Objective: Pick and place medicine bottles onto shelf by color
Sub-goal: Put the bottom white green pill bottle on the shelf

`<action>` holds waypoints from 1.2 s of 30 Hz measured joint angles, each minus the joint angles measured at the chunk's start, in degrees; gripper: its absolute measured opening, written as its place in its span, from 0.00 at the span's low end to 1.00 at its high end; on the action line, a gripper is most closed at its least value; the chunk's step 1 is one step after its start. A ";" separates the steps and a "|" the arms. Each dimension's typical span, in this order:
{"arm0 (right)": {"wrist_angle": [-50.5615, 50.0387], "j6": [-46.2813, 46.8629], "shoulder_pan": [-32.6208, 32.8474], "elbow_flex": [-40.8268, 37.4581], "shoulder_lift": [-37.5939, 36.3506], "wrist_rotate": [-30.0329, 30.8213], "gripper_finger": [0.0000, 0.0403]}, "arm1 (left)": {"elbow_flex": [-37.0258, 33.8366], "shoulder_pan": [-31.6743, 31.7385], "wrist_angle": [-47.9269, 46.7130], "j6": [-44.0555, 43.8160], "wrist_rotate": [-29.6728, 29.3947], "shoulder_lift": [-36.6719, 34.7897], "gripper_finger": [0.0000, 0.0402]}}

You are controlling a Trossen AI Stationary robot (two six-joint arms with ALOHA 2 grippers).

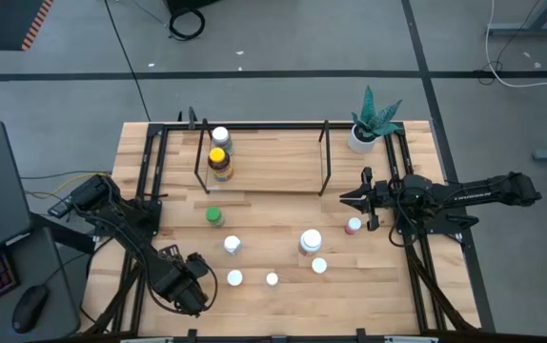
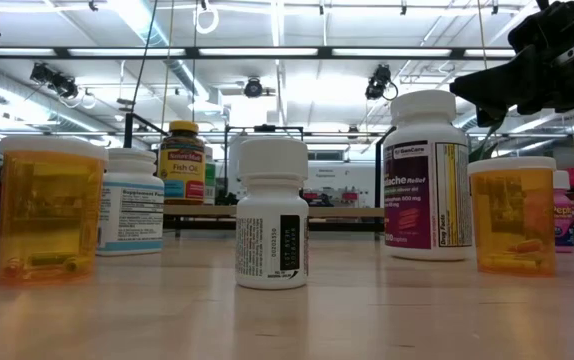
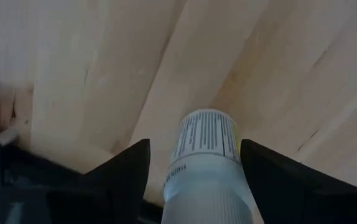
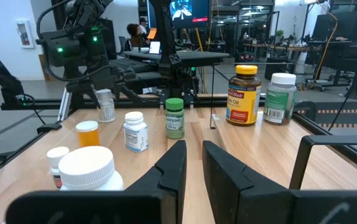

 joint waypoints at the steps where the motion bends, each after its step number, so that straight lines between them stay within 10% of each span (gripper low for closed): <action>1: -0.01 0.01 0.01 0.00 0.01 0.00 0.15 | 0.00 0.16 -0.09 0.00 0.20 0.00 0.66; 36: 0.00 -0.01 -0.01 0.00 -0.01 0.00 0.15 | 0.46 1.02 0.31 0.15 0.71 0.00 0.68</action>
